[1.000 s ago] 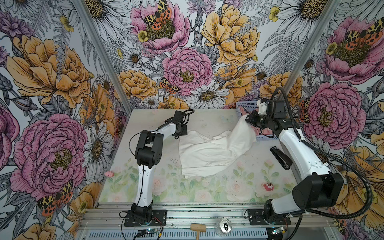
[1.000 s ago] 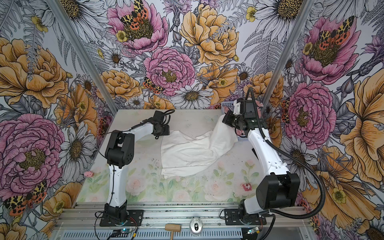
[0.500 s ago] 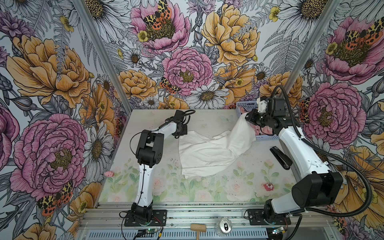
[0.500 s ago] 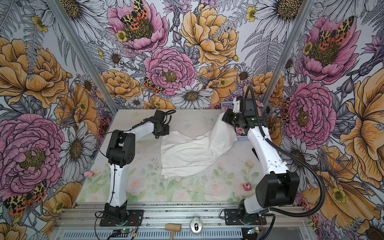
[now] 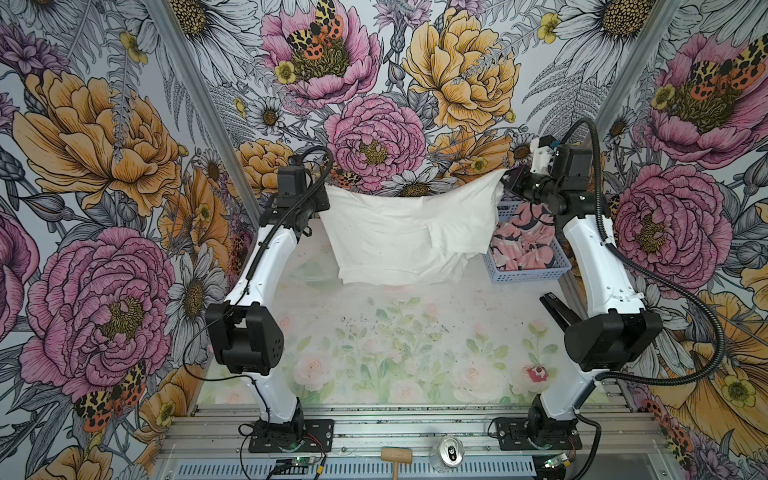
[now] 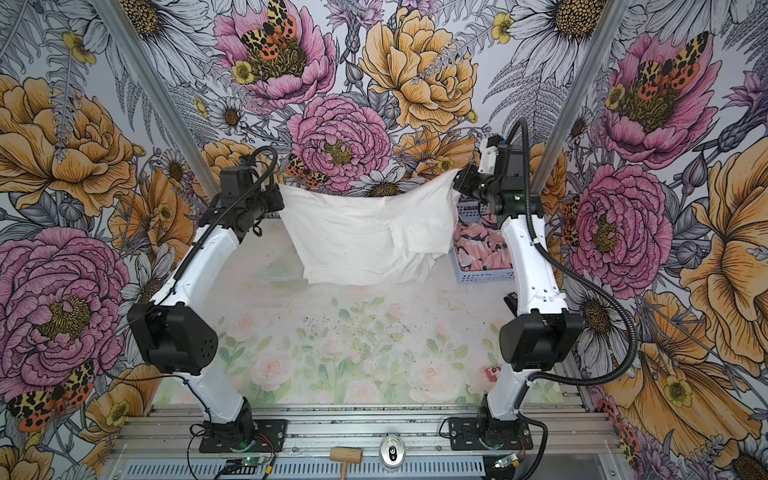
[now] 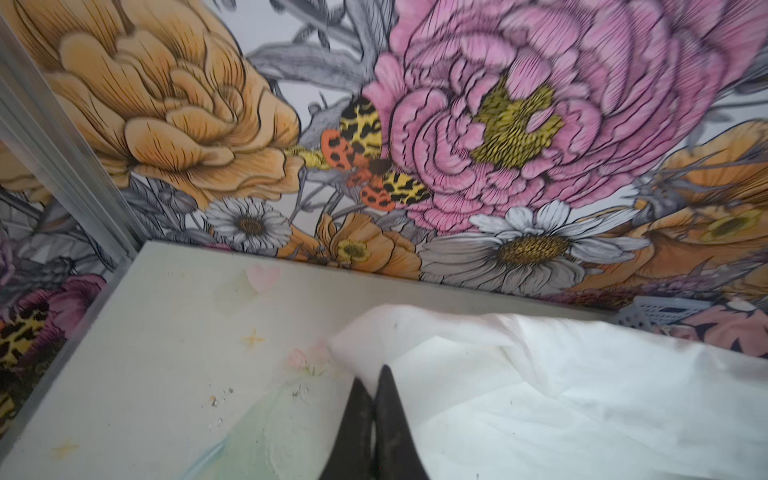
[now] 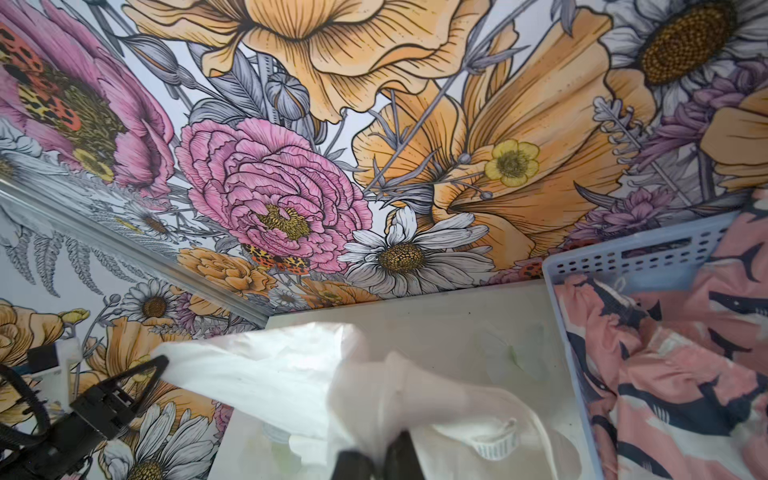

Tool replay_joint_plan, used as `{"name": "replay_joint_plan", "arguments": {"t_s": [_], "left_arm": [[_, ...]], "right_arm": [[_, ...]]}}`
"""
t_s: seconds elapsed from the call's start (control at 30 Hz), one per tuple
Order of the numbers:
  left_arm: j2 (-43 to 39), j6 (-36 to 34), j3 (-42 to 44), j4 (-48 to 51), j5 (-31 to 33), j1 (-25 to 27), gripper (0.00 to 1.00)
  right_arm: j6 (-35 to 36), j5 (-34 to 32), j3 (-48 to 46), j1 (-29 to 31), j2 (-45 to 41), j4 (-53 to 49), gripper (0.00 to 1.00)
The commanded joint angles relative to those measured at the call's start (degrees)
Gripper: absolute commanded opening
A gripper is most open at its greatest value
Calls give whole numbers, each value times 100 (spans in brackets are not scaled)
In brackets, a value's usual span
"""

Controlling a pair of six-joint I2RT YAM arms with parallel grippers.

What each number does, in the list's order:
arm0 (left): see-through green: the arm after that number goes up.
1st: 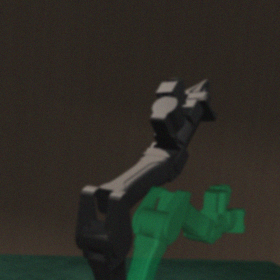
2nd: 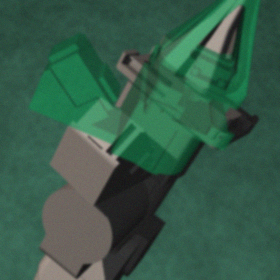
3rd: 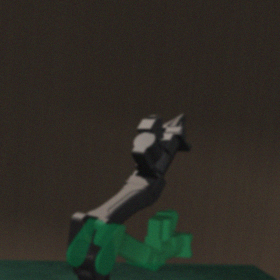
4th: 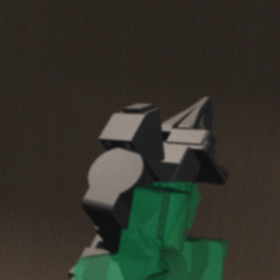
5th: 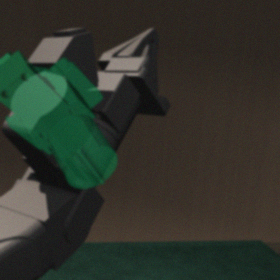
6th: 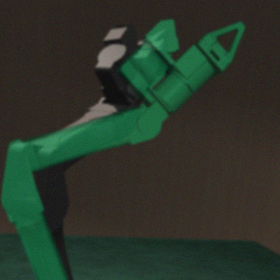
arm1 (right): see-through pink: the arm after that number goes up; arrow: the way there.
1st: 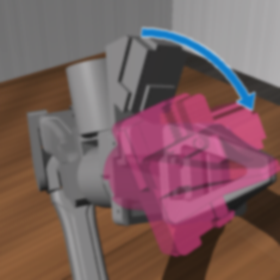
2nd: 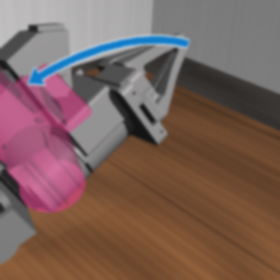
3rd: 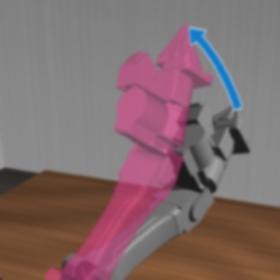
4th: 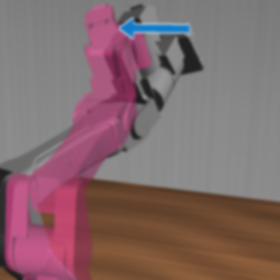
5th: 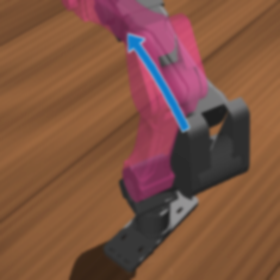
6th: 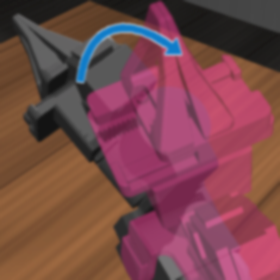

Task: Fold and stack the mixed laundry pile
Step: 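Stretch the white T-shirt between both grippers, pulling apart above the table, then lay the T-shirt flat on the table with both grippers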

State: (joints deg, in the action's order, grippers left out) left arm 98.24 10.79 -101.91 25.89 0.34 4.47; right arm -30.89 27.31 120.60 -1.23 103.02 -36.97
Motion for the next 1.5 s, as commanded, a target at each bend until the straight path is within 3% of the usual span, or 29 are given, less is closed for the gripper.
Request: {"name": "replay_joint_plan", "arguments": {"t_s": [0.0,0.17,0.4,0.6,0.8,0.87,1.03,1.27,1.3,1.37,1.47], "left_arm": [[-774,-186,454,-444,-346,-94,0],[-2305,-187,2114,-669,-513,-126,0],[-4023,303,4937,-673,-29,-255,0],[-4374,531,5685,-571,100,-273,0],[-4694,907,6279,-410,525,-56,0],[-4798,1001,6431,-327,667,22,0],[-4805,1088,6317,229,1834,243,0],[-4815,1066,6275,287,2097,203,0],[-4813,1070,6279,298,2084,211,0],[-4814,1088,6304,309,2060,234,0],[-4864,1156,6332,379,2138,286,0]], "right_arm": [[-30,500,604,-72,57,262,0],[-86,986,4,-139,-349,252,0],[-297,1153,-2607,-467,-1423,260,0],[-332,1338,-3405,-533,-1414,230,0],[-238,821,-4483,-323,-1313,112,0],[-183,601,-4515,-130,-1048,100,0],[-77,190,-4016,502,-60,102,0],[64,-107,-2519,877,1276,23,0],[105,-132,-2286,879,1450,-68,3],[196,-222,-1987,879,1615,-274,28],[359,-536,-2108,888,1308,-504,45]]}}
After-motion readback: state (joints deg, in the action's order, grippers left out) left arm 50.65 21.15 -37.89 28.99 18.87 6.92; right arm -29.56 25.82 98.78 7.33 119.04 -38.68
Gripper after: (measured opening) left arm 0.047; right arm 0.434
